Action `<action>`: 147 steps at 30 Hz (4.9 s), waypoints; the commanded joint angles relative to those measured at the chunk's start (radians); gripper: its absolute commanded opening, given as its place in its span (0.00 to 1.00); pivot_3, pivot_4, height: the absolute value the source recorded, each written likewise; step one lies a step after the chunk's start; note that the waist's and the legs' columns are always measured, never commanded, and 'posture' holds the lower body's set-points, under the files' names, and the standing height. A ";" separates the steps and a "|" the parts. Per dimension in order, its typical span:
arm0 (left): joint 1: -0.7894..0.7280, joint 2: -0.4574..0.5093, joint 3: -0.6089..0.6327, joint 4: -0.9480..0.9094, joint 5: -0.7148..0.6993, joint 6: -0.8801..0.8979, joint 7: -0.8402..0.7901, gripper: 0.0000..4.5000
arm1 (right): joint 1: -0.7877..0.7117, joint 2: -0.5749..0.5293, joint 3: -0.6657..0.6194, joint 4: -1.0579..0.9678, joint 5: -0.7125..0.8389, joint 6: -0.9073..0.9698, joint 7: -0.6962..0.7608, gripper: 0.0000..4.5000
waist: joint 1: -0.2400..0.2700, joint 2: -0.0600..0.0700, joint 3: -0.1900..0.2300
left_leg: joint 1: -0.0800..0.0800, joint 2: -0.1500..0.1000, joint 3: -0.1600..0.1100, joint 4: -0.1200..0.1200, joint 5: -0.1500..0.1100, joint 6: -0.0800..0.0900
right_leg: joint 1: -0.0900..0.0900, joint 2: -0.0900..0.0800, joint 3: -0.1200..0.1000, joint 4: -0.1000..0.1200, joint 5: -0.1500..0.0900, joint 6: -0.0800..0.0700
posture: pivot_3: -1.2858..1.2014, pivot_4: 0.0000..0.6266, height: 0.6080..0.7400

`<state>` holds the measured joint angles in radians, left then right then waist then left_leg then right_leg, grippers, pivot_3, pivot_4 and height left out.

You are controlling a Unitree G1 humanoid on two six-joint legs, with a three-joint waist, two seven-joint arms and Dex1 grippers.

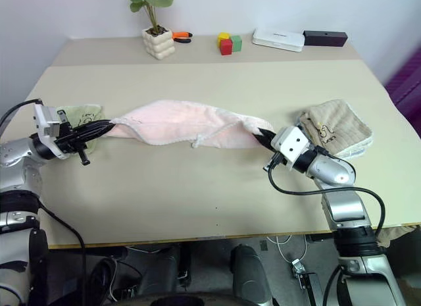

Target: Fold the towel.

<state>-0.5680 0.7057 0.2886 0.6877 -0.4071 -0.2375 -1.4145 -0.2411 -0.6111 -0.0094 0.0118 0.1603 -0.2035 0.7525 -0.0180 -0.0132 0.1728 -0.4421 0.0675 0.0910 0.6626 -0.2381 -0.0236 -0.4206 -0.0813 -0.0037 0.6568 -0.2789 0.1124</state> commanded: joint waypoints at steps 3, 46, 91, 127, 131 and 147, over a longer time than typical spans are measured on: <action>0.041 0.017 0.009 -0.104 -0.024 0.038 0.024 0.00 | 0.017 -0.031 -0.002 0.015 -0.027 -0.049 0.042 0.42 | 0.009 0.000 0.000 | 0.000 0.000 0.000 0.001 0.000 0.001 | 0.001 0.000 0.000 0.000 0.000 0.000 | 0.52 0.24 0.96; 0.203 0.077 0.005 -0.359 -0.101 0.339 0.033 0.31 | -0.067 -0.181 -0.011 -0.152 0.233 0.598 0.320 0.00 | 0.008 -0.001 -0.001 | 0.000 0.000 -0.001 0.002 -0.001 0.002 | 0.002 0.000 0.000 0.000 0.000 0.000 | 0.52 0.24 0.96; -0.049 0.314 -0.298 0.168 0.638 -1.278 0.238 0.75 | -0.045 -0.133 -0.021 -0.163 0.224 0.565 0.266 0.00 | 0.011 -0.001 -0.001 | 0.000 0.000 0.000 0.002 -0.002 0.003 | 0.001 0.000 0.000 0.000 0.000 0.000 | 0.52 0.24 0.96; 0.045 0.332 -0.523 -0.050 0.187 -0.767 0.473 0.00 | -0.012 -0.177 -0.082 -0.191 0.249 0.554 0.293 0.00 | 0.027 0.000 -0.001 | 0.000 0.000 0.001 0.003 -0.002 0.003 | -0.001 -0.001 0.000 0.004 0.000 0.000 | 0.52 0.24 0.96; 0.130 0.351 -0.431 -0.122 -0.084 -0.588 0.199 0.00 | 0.029 -0.240 -0.134 -0.182 0.259 0.486 0.380 0.00 | 0.029 0.000 -0.001 | 0.001 0.001 0.001 0.004 -0.002 0.003 | -0.001 0.000 0.000 0.006 0.000 -0.001 | 0.52 0.24 0.96; -0.161 0.062 -0.215 0.150 -0.075 -0.087 0.277 0.00 | -0.371 -0.172 -0.027 0.329 -0.072 0.054 0.216 0.00 | 0.028 -0.001 -0.001 | 0.001 0.000 0.000 0.004 0.000 0.000 | -0.001 0.000 0.000 0.006 0.000 0.000 | 0.52 0.24 0.96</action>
<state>-0.6382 0.7811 0.0288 0.7778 -0.5187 -0.3231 -1.2000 -0.5316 -0.7990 -0.0458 0.2594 0.1385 -0.0912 1.0314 0.0103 -0.0143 0.1722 -0.4414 0.0673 0.0915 0.6675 -0.2375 -0.0246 -0.4210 -0.0809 -0.0035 0.6626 -0.2790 0.1121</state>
